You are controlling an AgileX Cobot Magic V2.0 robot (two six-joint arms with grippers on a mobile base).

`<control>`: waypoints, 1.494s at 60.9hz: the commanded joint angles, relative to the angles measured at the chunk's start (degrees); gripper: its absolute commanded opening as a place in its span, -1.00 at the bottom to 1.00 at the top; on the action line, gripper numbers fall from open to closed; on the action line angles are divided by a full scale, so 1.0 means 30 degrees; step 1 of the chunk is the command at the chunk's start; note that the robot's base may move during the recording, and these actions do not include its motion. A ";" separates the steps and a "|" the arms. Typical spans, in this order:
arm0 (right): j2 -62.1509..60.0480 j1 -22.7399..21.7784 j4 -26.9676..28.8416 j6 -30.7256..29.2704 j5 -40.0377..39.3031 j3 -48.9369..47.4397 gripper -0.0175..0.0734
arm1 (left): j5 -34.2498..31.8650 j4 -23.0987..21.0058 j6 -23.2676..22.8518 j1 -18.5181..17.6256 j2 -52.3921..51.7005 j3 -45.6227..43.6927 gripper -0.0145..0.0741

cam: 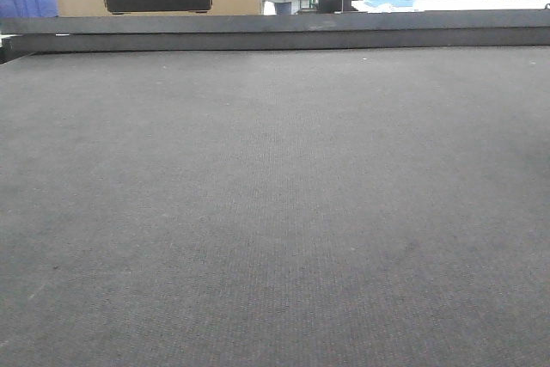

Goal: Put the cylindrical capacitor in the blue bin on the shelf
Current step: 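Lift both held cylinders off the carpeted table, then drive the base away from the table holding both cylinders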

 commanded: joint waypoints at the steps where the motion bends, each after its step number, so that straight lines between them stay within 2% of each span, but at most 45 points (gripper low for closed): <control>1: -0.1782 0.0040 -0.0104 -0.0247 -0.0054 0.0690 -0.84 | 0.0885 0.0013 -0.0043 -0.0122 -0.1032 -0.0132 -0.92; 8: -0.3481 0.0040 -0.0104 -0.1369 0.0329 0.1097 -0.84 | 0.1462 0.0013 -0.0043 -0.0122 -0.2193 0.0390 -0.92; 26: -0.5041 0.0040 0.0195 -0.1369 0.0732 0.1091 -0.84 | 0.1423 0.0013 -0.0043 -0.0122 -0.4277 0.2439 -0.92; 91: -0.5041 0.0040 0.0325 -0.1369 0.0590 0.1091 -0.84 | 0.1269 0.0090 -0.0043 -0.0122 -0.4360 0.2556 -0.92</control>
